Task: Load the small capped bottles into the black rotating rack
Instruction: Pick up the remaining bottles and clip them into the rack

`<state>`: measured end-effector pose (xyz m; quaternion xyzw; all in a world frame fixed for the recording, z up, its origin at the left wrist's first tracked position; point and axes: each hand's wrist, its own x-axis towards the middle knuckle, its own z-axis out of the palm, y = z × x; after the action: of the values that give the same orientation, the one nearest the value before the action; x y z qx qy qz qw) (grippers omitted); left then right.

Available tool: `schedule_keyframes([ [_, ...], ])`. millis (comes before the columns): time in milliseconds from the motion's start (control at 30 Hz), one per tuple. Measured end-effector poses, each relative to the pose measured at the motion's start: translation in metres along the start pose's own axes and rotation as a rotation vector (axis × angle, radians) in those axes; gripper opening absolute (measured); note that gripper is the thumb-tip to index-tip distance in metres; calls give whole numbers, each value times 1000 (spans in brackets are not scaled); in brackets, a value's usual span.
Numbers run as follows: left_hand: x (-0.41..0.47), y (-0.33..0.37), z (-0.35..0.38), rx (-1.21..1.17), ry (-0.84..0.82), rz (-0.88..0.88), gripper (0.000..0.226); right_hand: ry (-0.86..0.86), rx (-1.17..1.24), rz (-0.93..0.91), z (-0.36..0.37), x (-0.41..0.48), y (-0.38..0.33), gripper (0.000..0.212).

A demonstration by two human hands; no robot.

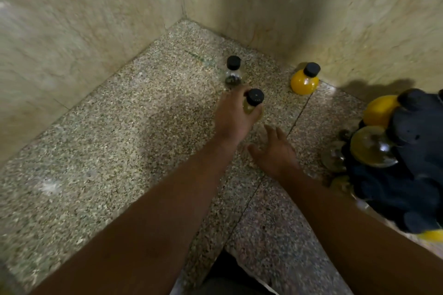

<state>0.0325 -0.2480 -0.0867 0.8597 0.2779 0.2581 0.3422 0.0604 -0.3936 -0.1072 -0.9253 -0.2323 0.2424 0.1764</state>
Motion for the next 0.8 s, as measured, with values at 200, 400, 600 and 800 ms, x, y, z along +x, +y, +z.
schedule_keyframes([
  [200, -40, 48, -10, 1, 9, 69, 53, 268, 217, -53, -22, -56, 14, 64],
  [400, -98, 94, -10, -49, 8, 69, 51, 508, 522, 2, -43, -119, 43, 39],
  [600, -153, 141, 8, -131, -50, 169, 49, 662, 1037, 181, -69, -173, 89, 35],
  [800, -172, 189, 26, -252, -270, 309, 43, 711, 1391, 187, -103, -202, 127, 27],
])
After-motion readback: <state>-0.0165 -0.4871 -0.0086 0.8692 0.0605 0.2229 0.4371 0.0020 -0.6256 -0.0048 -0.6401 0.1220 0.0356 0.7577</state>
